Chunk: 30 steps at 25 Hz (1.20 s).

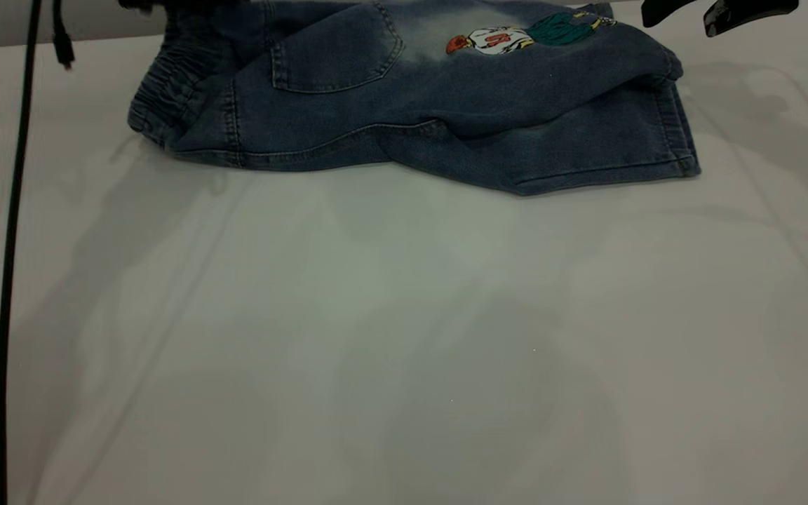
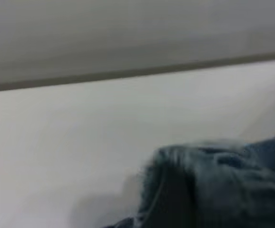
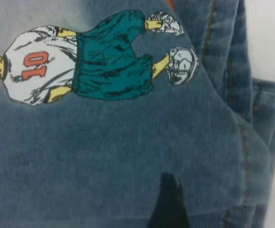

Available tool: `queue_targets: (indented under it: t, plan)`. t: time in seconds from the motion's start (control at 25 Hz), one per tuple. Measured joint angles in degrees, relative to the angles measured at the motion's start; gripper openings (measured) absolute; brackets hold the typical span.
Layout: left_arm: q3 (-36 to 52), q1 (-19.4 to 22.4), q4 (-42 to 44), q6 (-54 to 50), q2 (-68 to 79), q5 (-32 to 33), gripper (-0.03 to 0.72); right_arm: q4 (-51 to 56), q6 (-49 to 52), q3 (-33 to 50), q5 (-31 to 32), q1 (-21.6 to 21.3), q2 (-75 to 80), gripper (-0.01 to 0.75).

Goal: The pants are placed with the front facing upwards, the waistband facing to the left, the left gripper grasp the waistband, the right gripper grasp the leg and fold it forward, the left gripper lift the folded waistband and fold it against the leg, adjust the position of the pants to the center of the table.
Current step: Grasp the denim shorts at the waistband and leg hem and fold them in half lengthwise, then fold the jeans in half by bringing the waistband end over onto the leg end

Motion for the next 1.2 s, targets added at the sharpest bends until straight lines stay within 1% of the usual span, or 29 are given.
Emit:
queue_targets:
  t: [0.08,0.24,0.36,0.48,0.68,0.76,0.92,1.04,1.2]
  plan:
    - [-0.62,0.00,-0.05,-2.50,-1.81,2.71,0.561,0.00,0.11,-0.45,0.18,0.00,0.00,0.501]
    - [-0.87,0.11,-0.28,-3.40,-4.19,11.59,0.561,0.00,0.27,-2.80,3.45,0.33,0.00,0.501]
    - [-0.87,0.11,-2.46,-4.80,-4.00,18.46,0.561,0.11,1.30,-4.61,5.44,1.39,0.00,0.501]
    - [-0.81,0.19,-3.00,-4.70,-3.49,25.84,0.561,-0.37,1.30,-4.64,5.94,2.95,0.00,0.501]
    - [-0.80,2.23,-3.06,-4.68,-3.54,32.58,0.561,-1.45,1.25,-4.64,6.32,5.27,0.00,0.501]
    - [-0.80,2.90,-3.06,-4.68,-3.13,32.83,0.561,-1.45,1.25,-4.64,6.20,5.93,0.00,0.501]
    - [-0.80,3.40,-3.06,-4.64,-0.61,30.73,0.561,-1.58,1.25,-4.64,6.26,6.31,0.00,0.501]
    - [-0.80,3.19,-3.20,-4.30,1.49,27.27,0.561,-1.58,1.25,-4.64,6.38,6.31,0.00,0.501]
    - [-0.80,2.87,-6.08,-4.18,2.52,22.42,0.561,-1.58,1.25,-4.64,6.43,6.31,0.06,0.501]
